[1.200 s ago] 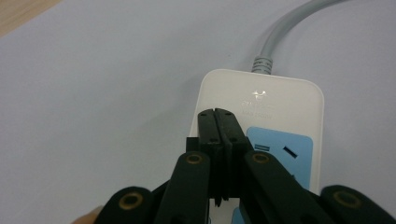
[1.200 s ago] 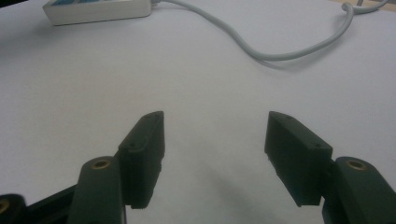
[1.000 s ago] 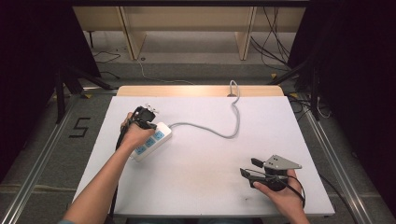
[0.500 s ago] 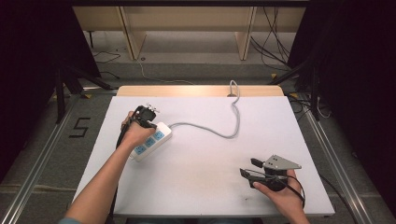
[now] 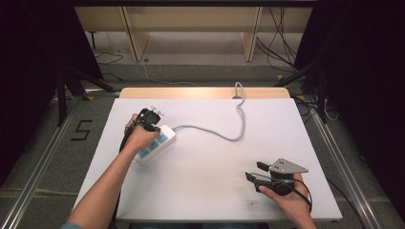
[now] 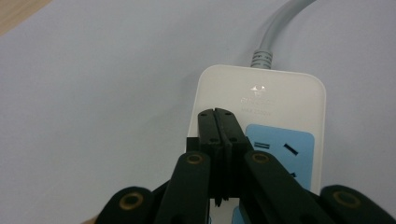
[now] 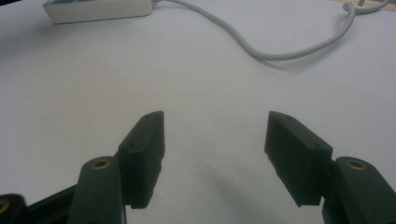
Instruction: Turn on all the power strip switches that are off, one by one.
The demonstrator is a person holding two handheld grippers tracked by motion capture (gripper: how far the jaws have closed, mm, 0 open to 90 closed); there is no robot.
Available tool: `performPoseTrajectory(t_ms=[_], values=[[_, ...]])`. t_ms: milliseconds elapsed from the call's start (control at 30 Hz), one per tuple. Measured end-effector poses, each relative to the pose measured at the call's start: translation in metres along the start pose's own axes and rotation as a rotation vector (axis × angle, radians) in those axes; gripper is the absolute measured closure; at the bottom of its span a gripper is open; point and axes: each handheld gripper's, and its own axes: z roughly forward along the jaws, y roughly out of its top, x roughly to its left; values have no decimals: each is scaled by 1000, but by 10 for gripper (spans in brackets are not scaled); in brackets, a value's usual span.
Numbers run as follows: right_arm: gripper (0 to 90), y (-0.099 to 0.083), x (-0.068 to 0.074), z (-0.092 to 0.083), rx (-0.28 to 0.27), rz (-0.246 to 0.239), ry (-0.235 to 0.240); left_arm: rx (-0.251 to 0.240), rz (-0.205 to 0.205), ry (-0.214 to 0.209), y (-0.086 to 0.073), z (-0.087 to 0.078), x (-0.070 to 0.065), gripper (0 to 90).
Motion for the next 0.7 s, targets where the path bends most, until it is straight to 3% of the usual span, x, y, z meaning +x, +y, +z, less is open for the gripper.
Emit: performPoseTrajectory(t_ms=[133, 333, 467, 700], values=[[390, 0, -1, 0, 2, 4, 0, 6, 20, 13, 1, 0, -2, 899], [390, 0, -1, 0, 0, 5, -1, -5, -14, -18, -1, -2, 4, 899], [390, 0, -1, 0, 1, 6, 0, -19, -34, -12, -3, -6, 8, 899], [390, 0, -1, 0, 2, 3, 0, -19, -27, -13, -4, -9, 9, 898]])
